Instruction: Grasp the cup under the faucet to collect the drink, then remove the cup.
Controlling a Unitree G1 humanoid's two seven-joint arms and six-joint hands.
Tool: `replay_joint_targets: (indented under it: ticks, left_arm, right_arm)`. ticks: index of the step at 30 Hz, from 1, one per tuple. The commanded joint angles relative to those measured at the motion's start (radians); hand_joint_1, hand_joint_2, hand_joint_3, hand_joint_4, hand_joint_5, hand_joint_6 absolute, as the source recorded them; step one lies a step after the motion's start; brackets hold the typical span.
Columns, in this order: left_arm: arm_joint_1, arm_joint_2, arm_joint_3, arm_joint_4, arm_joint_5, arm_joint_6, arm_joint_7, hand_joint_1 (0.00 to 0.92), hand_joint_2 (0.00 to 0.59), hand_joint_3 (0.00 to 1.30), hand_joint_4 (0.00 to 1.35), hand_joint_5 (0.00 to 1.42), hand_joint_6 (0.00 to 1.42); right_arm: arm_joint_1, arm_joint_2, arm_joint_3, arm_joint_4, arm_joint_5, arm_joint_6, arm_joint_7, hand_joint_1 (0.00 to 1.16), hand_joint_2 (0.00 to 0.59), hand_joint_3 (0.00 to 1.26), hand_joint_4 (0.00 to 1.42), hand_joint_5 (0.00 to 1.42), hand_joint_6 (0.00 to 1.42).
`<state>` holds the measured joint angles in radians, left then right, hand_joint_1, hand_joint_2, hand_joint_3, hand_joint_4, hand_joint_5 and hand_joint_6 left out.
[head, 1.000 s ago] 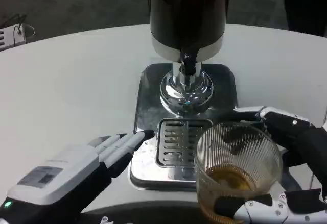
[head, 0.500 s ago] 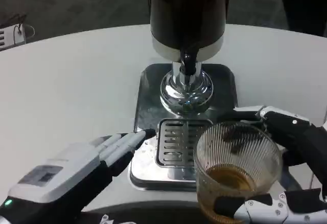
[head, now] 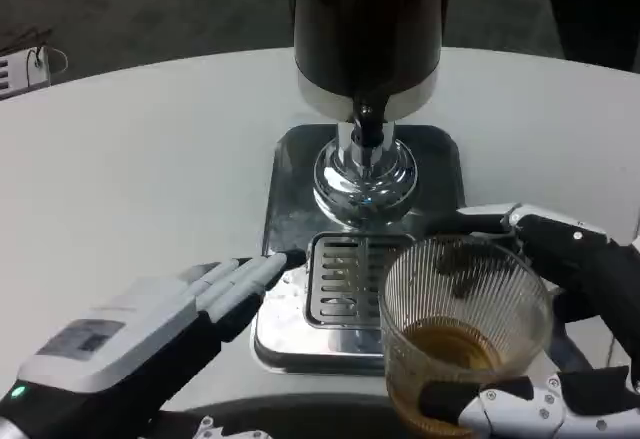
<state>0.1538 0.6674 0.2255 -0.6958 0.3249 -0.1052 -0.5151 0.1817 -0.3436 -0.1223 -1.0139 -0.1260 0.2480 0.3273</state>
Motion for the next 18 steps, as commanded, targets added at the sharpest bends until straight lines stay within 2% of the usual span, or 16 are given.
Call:
replay_joint_targets:
  ticks: [1,18]
  left_arm:
    - [0.005,0.011,0.005,0.000,-0.003,0.006,-0.013,0.000,0.036,0.00,0.00,0.00,0.00]
    - [0.013,0.011,0.011,0.000,-0.008,0.002,-0.012,0.000,0.036,0.00,0.00,0.00,0.00]
  right_arm:
    - [-0.011,0.005,-0.006,-0.009,0.022,-0.021,-0.007,0.91,0.227,0.95,1.17,1.34,1.42]
    - [-0.013,0.007,-0.007,-0.010,0.022,-0.014,-0.008,0.91,0.228,0.95,1.17,1.34,1.42]
